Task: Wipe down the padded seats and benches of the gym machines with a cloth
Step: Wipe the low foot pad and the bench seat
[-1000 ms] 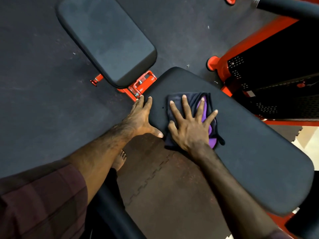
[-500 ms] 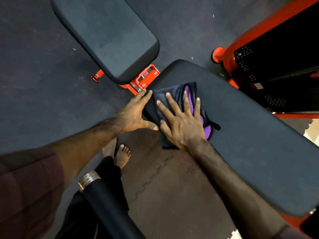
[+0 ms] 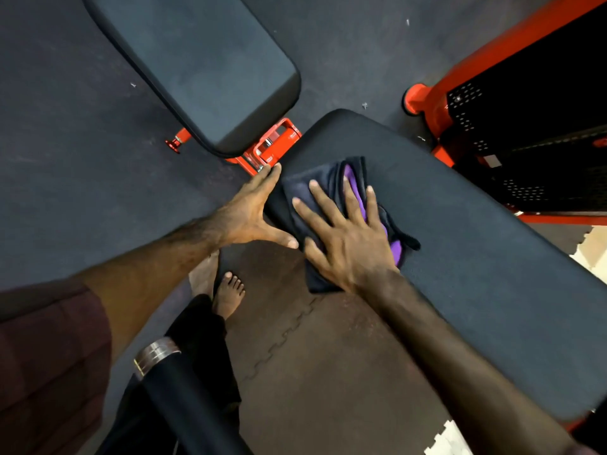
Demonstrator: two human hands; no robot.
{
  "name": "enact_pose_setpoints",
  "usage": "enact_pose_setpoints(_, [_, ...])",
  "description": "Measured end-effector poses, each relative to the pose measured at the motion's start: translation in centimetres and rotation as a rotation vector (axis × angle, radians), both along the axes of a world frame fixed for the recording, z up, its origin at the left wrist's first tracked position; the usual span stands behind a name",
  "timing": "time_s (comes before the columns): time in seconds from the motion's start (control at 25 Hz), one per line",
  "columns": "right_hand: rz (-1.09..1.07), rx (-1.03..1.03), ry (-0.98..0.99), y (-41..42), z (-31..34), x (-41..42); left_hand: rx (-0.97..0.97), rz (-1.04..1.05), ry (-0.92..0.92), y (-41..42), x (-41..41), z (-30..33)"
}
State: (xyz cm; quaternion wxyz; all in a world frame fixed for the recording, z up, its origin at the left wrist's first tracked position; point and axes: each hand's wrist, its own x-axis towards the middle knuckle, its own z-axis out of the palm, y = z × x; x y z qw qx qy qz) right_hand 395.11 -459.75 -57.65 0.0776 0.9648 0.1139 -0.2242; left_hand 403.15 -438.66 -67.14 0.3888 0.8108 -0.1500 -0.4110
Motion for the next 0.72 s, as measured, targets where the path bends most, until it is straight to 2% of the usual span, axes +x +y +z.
enact_pose_setpoints(0.08, [0.038, 0.021, 0.003, -2.9, 1.7, -1.3, -0.004, -0.002, 0.035, 0.3, 0.3, -0.2])
enact_pose_setpoints(0.2, [-0.208, -0.095, -0.092, -5.1, 0.7, 2.6, -0.016, -0.03, 0.05, 0.4, 0.5, -0.1])
enact_pose_setpoints(0.28, [-0.332, -0.117, -0.091, -3.2, -0.7, 5.3, -0.008, -0.045, 0.019, 0.4, 0.6, -0.5])
enact_pose_setpoints(0.32, [-0.325, -0.104, -0.082, -2.0, -1.0, 5.4, -0.012, -0.05, 0.0, 0.4, 0.5, -0.8])
enact_pose_setpoints(0.44, [-0.101, -0.037, -0.041, -2.1, -0.2, 2.2, -0.015, -0.023, 0.007, 0.2, 0.4, -0.9])
enact_pose_setpoints(0.52, [-0.085, -0.029, -0.042, -4.4, 1.1, 1.5, -0.027, -0.007, 0.033, 0.4, 0.8, -0.9])
enact_pose_setpoints(0.64, [-0.326, -0.109, -0.108, -6.1, -0.2, 6.5, -0.049, -0.001, 0.044, 0.6, 0.8, -0.6])
enact_pose_setpoints(0.72, [-0.427, -0.125, -0.086, -4.4, -1.7, 9.1, -0.043, 0.003, 0.049, 0.7, 0.9, -0.8])
